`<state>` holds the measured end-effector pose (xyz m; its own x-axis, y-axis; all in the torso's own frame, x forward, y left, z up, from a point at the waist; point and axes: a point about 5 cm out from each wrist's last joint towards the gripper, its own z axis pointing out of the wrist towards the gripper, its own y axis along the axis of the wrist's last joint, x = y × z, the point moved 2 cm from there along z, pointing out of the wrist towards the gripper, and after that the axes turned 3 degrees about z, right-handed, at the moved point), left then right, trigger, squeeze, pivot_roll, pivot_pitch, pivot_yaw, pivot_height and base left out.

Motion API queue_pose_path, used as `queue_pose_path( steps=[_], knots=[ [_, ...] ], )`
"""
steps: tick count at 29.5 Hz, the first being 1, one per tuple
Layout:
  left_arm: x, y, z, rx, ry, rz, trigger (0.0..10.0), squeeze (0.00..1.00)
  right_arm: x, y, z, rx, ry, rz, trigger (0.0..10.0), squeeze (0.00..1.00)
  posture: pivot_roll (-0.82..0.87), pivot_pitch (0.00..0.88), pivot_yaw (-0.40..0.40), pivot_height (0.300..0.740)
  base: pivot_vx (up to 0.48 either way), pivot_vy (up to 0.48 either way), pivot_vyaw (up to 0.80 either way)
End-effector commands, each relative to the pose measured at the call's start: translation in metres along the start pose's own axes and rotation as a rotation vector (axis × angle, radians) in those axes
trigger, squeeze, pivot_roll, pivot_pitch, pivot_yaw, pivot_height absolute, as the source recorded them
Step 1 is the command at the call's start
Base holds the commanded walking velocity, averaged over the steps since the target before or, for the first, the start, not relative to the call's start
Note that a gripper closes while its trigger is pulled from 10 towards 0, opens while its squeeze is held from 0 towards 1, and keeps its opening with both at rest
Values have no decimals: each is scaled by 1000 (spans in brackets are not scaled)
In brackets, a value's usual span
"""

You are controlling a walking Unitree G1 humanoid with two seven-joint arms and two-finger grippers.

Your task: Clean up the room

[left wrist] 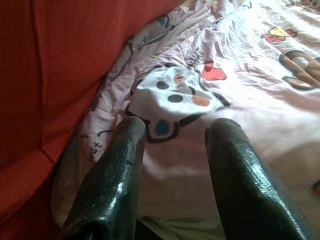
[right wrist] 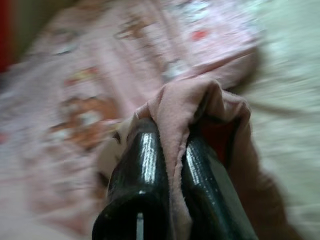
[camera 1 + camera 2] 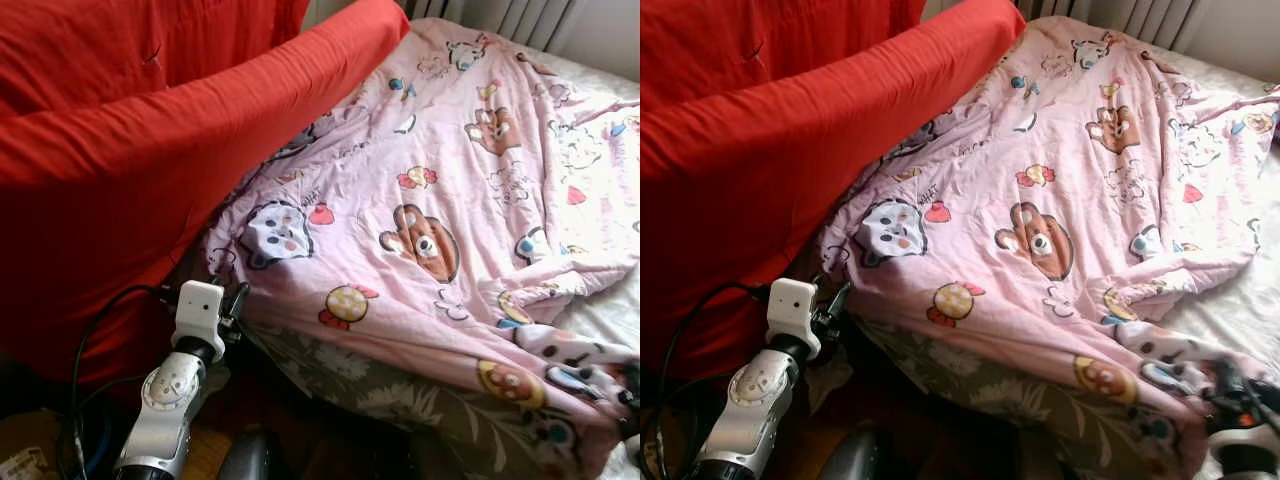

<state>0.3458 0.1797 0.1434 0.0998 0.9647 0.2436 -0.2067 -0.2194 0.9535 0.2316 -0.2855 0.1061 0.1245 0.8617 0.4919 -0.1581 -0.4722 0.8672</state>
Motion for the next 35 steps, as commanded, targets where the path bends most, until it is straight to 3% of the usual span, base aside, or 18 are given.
queue_pose_path(
  steps=[1, 3, 7, 9, 10, 11, 12, 13, 14, 21, 25, 35],
  knots=[
    [-3, -10, -4, 35, -11, -2, 10000, 0, 0, -12, -8, 69, 10, 18, 0, 0, 63, 266, -32, 622, 0, 0, 0],
    [-3, -10, -4, 35, -12, -3, 10000, 0, -3, -19, -9, 86, -17, 9, 0, 0, 63, 266, -32, 622, 0, 0, 0],
    [-3, -10, -5, 34, -11, -4, 10000, 0, -18, -46, -16, 220, -112, 20, 0, 0, 65, 266, -34, 622, 0, 0, 0],
    [-3, -10, -5, 33, -11, -4, 10000, 0, -24, -51, -19, 237, -137, -27, 0, 0, 66, 268, -36, 622, 0, 0, 0],
    [-3, -10, -5, 34, -10, -3, 10000, 0, -28, -55, -19, 245, -181, -3, 6941, 0, 71, 270, -33, 622, 0, 0, 0],
    [-3, -11, -6, 35, -10, -3, 10000, 0, -34, -57, -20, 241, -229, 26, 10000, 0, 70, 271, -35, 622, 0, 0, 0],
    [-3, -11, -6, 35, -10, -3, 10000, 0, -34, -57, -20, 241, -229, 26, 10000, 0, 70, 271, -35, 622, 0, 0, 0],
    [-3, -12, -7, 37, -10, -3, 10000, 0, -37, -59, -19, 240, -254, 53, 10000, 373, 70, 271, -35, 622, 0, 0, 0],
    [-3, -12, -7, 38, -10, -2, 10000, 0, -37, -60, -19, 238, -262, 66, 10000, 1000, 73, 273, -34, 622, 0, 0, 0],
    [-3, -13, -8, 42, -13, -1, 10000, 0, -30, -72, -18, 302, -227, 39, 10000, 1000, 75, 279, -35, 622, 0, 0, 0],
    [-3, -14, -9, 46, -13, 1, 10000, 0, -21, -75, -20, 340, -137, 37, 10000, 1000, 72, 284, -34, 622, 0, 0, 0],
    [-3, -14, -9, 47, -14, 0, 10000, 0, -22, -72, -27, 339, -115, 30, 10000, 1000, 70, 289, -37, 622, 0, 0, 0]
  ],
)
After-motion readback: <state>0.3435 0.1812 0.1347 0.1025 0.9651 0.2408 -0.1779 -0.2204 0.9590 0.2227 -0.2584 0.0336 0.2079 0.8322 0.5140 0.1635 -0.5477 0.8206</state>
